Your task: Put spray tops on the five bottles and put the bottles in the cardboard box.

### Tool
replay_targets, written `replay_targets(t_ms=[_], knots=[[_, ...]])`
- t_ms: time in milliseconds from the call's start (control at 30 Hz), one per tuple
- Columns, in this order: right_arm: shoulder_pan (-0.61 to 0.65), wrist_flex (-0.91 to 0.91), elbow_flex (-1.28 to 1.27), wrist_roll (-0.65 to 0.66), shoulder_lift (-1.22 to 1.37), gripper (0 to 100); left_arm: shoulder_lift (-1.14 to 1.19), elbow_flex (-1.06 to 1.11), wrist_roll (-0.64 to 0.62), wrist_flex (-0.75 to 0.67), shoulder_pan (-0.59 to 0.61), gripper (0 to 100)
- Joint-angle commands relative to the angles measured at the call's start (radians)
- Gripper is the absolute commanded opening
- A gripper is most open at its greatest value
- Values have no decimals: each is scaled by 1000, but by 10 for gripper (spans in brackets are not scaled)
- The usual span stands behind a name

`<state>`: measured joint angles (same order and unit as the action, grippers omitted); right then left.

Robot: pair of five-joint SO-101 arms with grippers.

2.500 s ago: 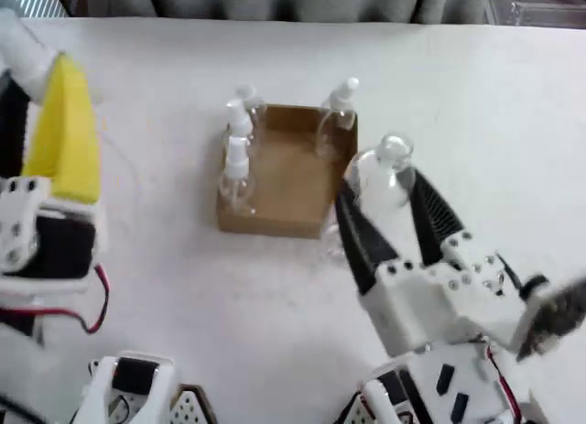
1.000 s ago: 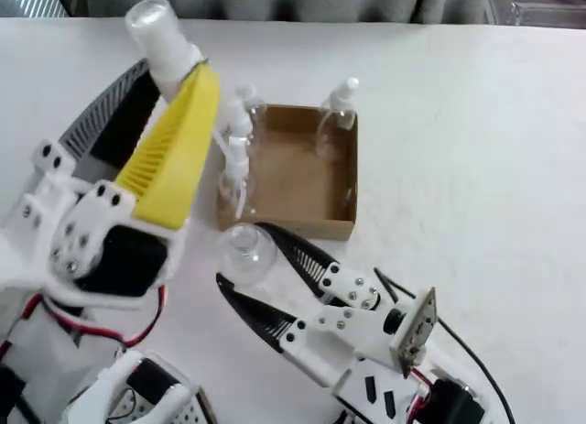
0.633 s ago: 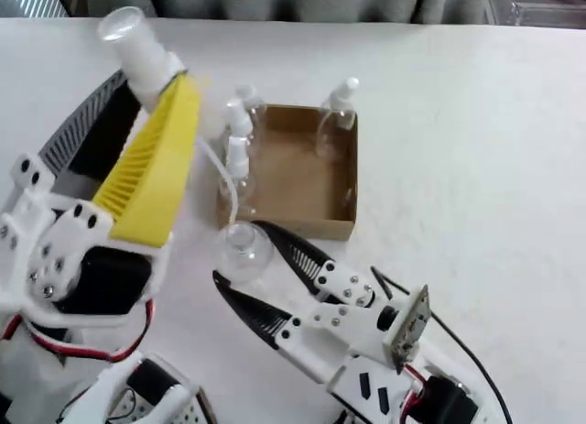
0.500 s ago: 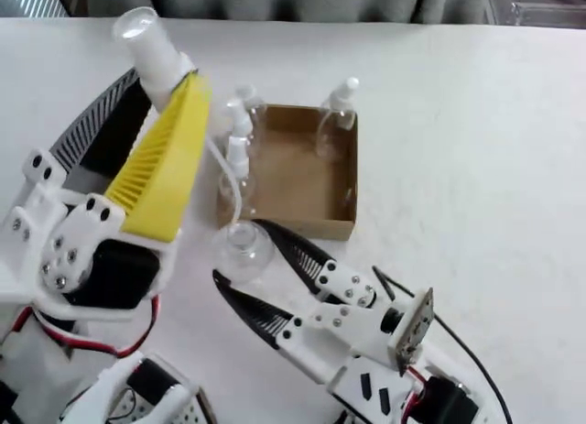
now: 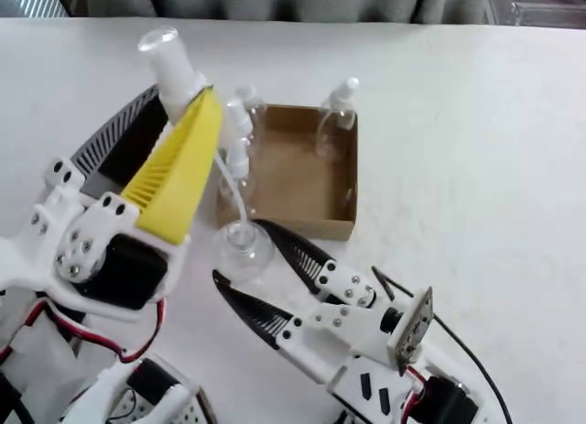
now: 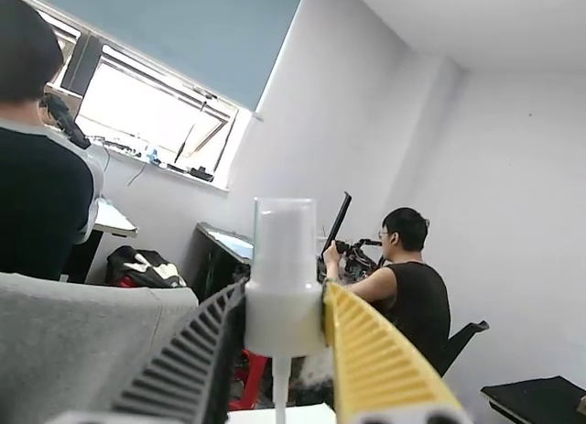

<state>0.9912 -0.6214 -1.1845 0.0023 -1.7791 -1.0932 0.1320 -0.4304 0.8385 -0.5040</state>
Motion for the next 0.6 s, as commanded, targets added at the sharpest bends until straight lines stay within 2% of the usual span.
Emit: replay_targets(t_ms=[0, 133, 333, 567], knots=[[1, 25, 14, 12, 2, 15, -31, 11, -11, 41, -10, 20], [1, 25, 14, 12, 2, 15, -93, 126, -11, 44, -24, 20], [1, 19, 14, 11, -4, 15, -259, 359, -9, -6, -153, 20], [1, 18, 14, 11, -5, 15, -403, 568, -3, -40, -148, 20]])
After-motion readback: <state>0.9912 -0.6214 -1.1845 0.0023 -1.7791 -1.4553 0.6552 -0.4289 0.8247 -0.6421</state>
